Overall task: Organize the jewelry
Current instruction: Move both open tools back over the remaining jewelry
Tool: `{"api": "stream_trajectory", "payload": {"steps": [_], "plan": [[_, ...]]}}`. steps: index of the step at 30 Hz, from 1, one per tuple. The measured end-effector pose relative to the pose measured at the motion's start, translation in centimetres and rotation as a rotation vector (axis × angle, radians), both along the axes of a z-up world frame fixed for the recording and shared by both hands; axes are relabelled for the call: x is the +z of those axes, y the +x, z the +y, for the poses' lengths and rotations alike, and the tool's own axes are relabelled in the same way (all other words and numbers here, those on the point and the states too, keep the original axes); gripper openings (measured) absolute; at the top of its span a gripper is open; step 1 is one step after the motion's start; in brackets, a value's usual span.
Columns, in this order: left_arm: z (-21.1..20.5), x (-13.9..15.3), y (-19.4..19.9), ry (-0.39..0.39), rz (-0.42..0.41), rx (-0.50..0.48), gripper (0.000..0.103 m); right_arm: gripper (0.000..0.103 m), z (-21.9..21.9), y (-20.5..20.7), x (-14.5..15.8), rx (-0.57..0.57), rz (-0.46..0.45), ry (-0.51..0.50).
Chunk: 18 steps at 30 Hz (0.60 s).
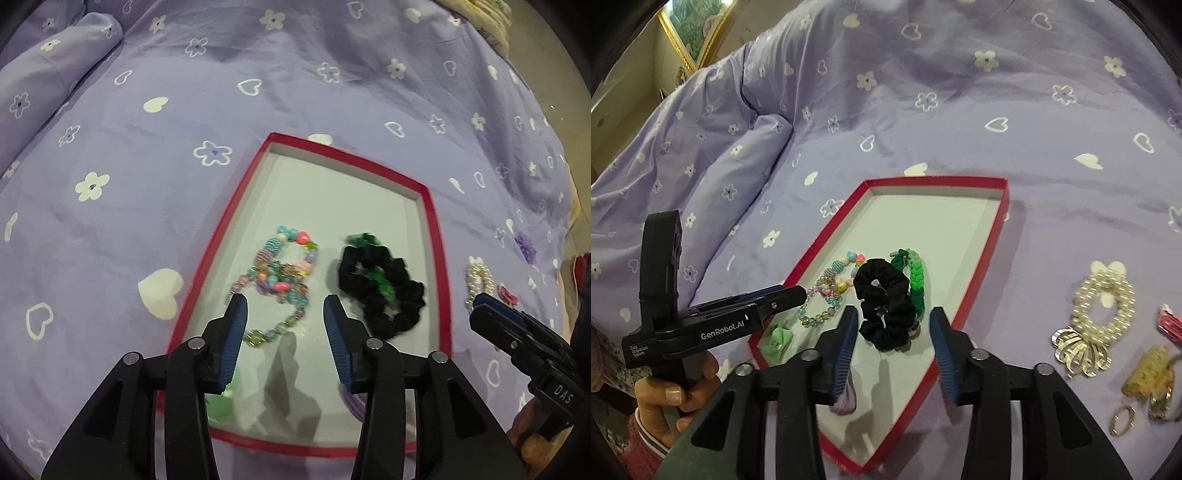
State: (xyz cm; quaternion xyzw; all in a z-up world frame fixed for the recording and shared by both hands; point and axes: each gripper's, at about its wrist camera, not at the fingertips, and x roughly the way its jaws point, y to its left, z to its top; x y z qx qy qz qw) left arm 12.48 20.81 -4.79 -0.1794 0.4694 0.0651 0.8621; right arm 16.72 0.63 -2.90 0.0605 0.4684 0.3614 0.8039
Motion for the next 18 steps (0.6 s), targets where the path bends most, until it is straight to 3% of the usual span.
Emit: {"api": "stream_trajectory", "payload": {"steps": [18], "plan": [[-9.3, 2.0, -0.5, -0.003, -0.018, -0.186, 0.041, 0.045, -12.9, -3.0, 0.2, -0.209, 0.012, 0.020]]}}
